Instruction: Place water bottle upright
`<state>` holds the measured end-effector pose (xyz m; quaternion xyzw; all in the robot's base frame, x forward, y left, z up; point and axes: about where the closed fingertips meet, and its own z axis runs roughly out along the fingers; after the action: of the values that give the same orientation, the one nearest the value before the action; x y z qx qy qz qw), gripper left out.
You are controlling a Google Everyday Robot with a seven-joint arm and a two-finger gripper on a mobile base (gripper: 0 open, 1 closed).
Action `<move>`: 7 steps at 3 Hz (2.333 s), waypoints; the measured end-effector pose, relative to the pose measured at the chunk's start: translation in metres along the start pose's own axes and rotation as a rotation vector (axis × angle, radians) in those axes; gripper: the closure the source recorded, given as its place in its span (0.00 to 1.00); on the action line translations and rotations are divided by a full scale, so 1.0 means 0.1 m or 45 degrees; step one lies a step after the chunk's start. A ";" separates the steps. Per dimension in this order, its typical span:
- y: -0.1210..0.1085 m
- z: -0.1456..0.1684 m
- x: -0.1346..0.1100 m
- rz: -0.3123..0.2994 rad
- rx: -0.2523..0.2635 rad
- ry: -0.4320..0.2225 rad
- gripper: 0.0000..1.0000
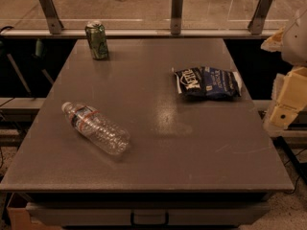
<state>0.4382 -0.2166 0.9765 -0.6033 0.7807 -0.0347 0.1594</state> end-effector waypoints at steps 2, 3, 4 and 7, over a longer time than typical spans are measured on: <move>0.04 0.23 -0.39 -0.015 -0.033 -0.031 0.00; 0.12 0.93 -1.42 -0.050 -0.129 -0.049 0.00; 0.17 1.32 -2.21 -0.040 -0.187 -0.059 0.00; 0.67 1.69 -3.17 0.156 -0.337 0.001 0.00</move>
Offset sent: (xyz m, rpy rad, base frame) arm 0.0329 0.1198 -0.0472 0.0720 0.0700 0.0641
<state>0.4950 0.1270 0.8659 -0.5702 0.8139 0.0783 0.0801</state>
